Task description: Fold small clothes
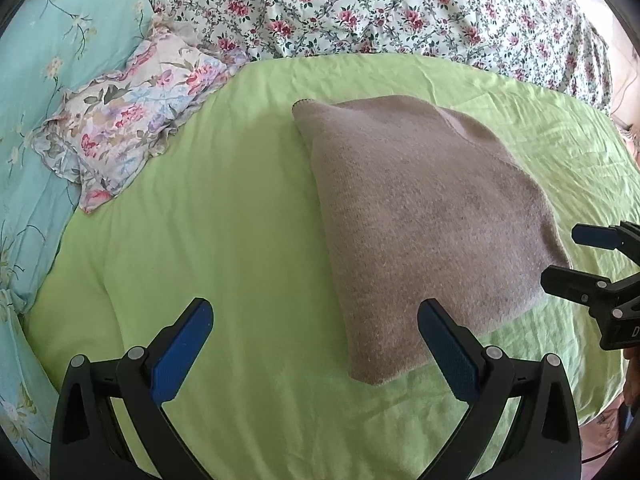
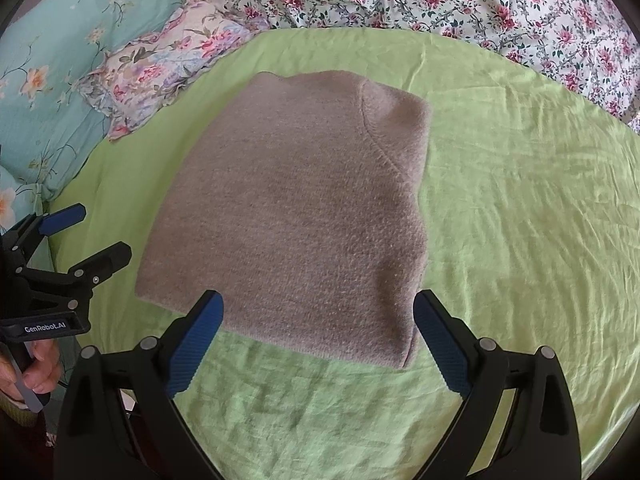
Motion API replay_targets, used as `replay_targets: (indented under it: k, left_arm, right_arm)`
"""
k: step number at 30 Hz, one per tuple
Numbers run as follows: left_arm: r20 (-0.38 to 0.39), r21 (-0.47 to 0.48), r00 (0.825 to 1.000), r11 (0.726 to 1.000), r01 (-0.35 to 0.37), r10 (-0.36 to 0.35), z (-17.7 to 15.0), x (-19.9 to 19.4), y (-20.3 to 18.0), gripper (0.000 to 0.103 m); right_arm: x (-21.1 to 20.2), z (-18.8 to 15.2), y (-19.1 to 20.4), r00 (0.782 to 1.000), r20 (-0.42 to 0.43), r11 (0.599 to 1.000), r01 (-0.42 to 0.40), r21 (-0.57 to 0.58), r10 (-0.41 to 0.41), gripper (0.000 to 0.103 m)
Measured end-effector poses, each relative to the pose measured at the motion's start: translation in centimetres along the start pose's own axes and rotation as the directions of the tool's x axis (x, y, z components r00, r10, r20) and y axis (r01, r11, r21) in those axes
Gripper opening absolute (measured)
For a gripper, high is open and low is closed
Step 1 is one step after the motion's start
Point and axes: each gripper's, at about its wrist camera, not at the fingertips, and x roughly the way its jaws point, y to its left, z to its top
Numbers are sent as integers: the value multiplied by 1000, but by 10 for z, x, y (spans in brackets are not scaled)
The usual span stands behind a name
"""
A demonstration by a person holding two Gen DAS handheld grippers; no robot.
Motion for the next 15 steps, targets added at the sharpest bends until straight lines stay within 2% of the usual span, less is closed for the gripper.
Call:
replay_targets:
  k: [15]
  left_arm:
    - [15,5,1000,1000,10,-10,-2,-6,-5,102]
  right_arm:
    - [-2,-5,-6,1000,-3,1000,-2,18,2,96]
